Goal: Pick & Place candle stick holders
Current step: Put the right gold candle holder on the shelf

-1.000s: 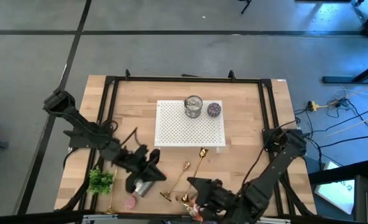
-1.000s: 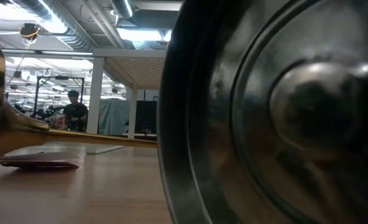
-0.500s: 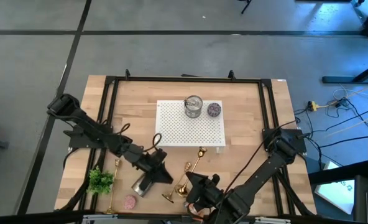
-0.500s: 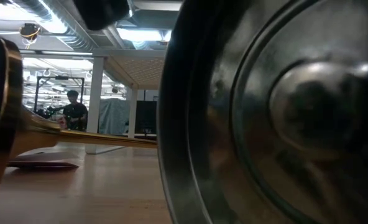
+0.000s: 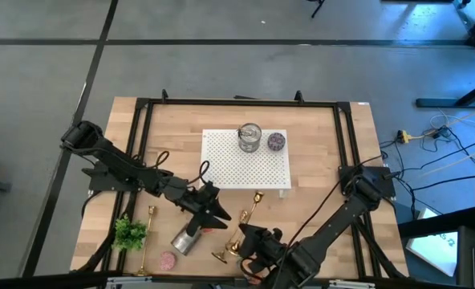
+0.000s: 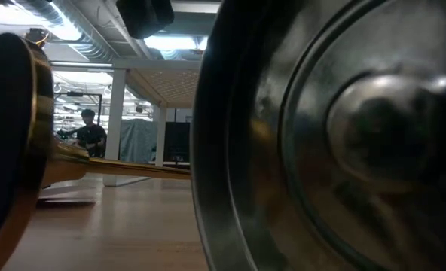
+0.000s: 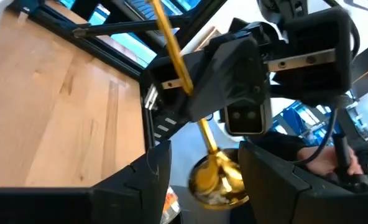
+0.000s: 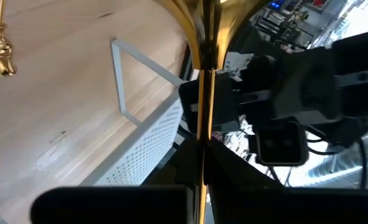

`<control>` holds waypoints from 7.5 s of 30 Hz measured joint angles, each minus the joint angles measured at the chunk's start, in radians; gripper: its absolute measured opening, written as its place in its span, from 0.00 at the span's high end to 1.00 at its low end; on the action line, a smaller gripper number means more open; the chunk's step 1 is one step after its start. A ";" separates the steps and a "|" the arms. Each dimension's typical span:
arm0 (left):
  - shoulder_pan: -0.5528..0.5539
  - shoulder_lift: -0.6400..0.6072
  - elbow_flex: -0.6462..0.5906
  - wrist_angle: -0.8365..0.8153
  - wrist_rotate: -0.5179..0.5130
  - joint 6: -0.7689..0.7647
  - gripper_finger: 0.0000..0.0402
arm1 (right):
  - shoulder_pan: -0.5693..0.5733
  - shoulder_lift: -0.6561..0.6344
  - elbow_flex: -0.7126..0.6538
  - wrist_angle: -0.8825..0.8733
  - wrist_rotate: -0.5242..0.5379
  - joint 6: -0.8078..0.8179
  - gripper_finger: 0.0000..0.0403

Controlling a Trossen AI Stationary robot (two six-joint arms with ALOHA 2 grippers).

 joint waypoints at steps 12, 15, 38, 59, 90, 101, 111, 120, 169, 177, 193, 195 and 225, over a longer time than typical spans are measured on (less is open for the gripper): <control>-0.010 0.087 0.000 0.032 -0.019 -0.049 0.53 | -0.070 0.000 -0.021 0.006 -0.011 0.000 0.96; -0.010 0.092 0.000 0.087 -0.019 -0.031 0.54 | -0.078 0.000 -0.021 0.018 -0.040 0.000 0.96; 0.000 0.089 0.000 0.071 -0.022 -0.010 0.58 | -0.113 0.000 -0.021 0.099 -0.045 -0.072 0.96; 0.013 0.089 -0.002 0.038 0.005 -0.041 0.96 | -0.111 0.000 -0.021 0.095 -0.077 -0.050 0.95; 0.033 0.079 0.002 0.125 0.023 0.025 0.97 | 0.082 -0.001 -0.020 0.485 0.021 0.593 0.53; -0.052 0.073 0.001 0.150 -0.343 0.426 0.97 | 0.132 -0.003 -0.020 0.393 0.403 1.110 0.53; -0.159 0.065 0.000 0.240 -0.599 0.674 0.97 | 0.089 -0.092 -0.020 -0.192 0.325 1.948 0.53; -0.153 0.063 0.000 0.236 -0.597 0.679 0.97 | 0.020 -0.153 -0.054 -0.529 0.265 2.363 0.53; -0.489 -0.321 -0.207 0.171 -0.861 0.863 0.97 | -0.281 -0.156 -0.112 0.957 -0.895 0.753 0.53; -0.525 -0.313 -0.207 0.167 -0.883 0.902 0.97 | -0.276 -0.156 -0.131 1.005 -1.006 0.733 0.53; -0.506 -0.297 -0.206 0.183 -0.956 0.895 0.97 | -0.495 -0.384 -0.699 1.540 -1.147 0.917 0.53; -0.466 -0.270 -0.206 0.185 -0.953 0.864 0.97 | -0.507 -0.425 -0.808 1.665 -1.169 0.951 0.53; 0.037 0.047 -0.098 0.496 -0.299 0.735 0.97 | -0.436 -0.738 -1.055 1.571 -1.123 0.937 0.53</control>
